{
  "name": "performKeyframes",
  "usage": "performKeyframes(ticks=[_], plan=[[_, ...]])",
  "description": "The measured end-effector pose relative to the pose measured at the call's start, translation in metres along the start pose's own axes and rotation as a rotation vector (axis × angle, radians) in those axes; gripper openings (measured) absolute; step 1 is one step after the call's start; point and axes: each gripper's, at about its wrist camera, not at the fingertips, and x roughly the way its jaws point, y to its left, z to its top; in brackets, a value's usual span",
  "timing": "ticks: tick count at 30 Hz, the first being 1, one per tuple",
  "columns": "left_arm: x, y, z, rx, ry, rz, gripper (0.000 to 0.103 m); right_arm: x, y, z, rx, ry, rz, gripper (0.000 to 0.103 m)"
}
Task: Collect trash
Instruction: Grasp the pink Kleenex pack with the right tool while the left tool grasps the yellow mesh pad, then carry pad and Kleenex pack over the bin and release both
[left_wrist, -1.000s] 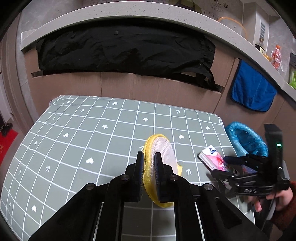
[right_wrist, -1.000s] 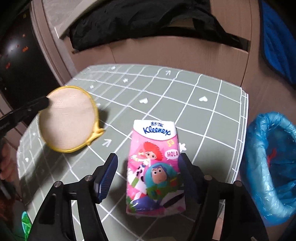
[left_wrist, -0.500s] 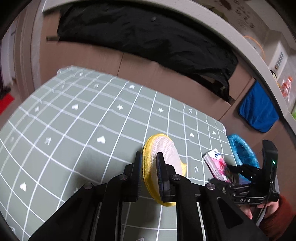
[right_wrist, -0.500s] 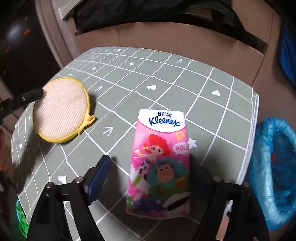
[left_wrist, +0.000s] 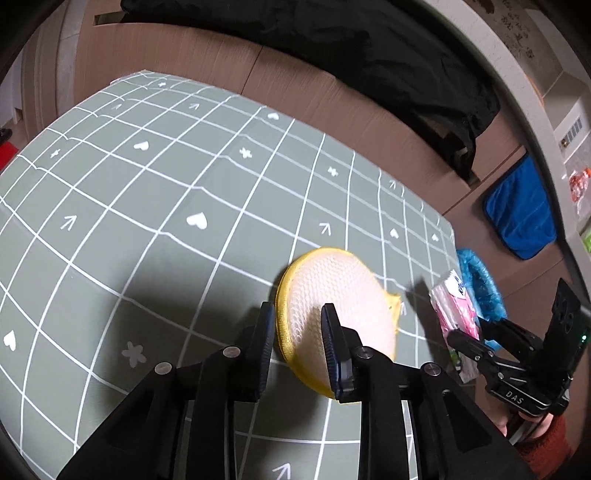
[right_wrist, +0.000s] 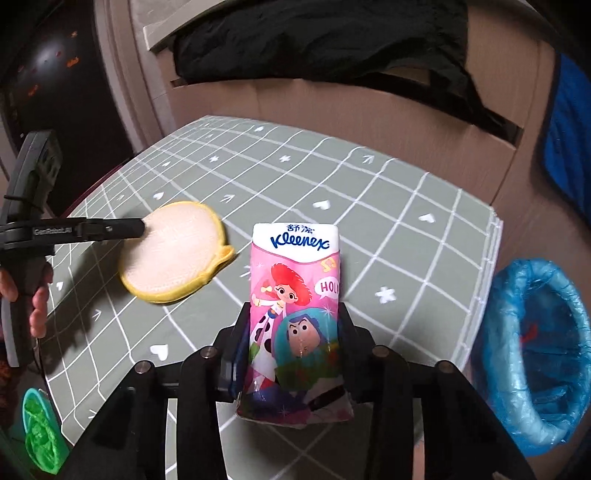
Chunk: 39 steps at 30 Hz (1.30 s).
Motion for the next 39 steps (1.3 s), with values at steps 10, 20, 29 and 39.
performKeyframes(ticks=[10, 20, 29, 39], plan=[[0.011, 0.009, 0.0, -0.05, 0.031, -0.045, 0.029, 0.035, 0.045, 0.005, -0.034, 0.041, 0.137, 0.038], [-0.02, -0.017, 0.016, -0.014, -0.036, -0.266, 0.029, 0.033, 0.036, 0.002, 0.008, 0.042, 0.145, 0.038], [-0.003, -0.035, 0.016, 0.0, -0.01, -0.231, 0.029, 0.033, 0.032, 0.001, 0.03, 0.038, 0.152, 0.038], [-0.017, -0.064, 0.002, 0.117, -0.105, -0.073, 0.014, 0.006, 0.018, -0.003, 0.058, -0.016, 0.118, 0.038]])
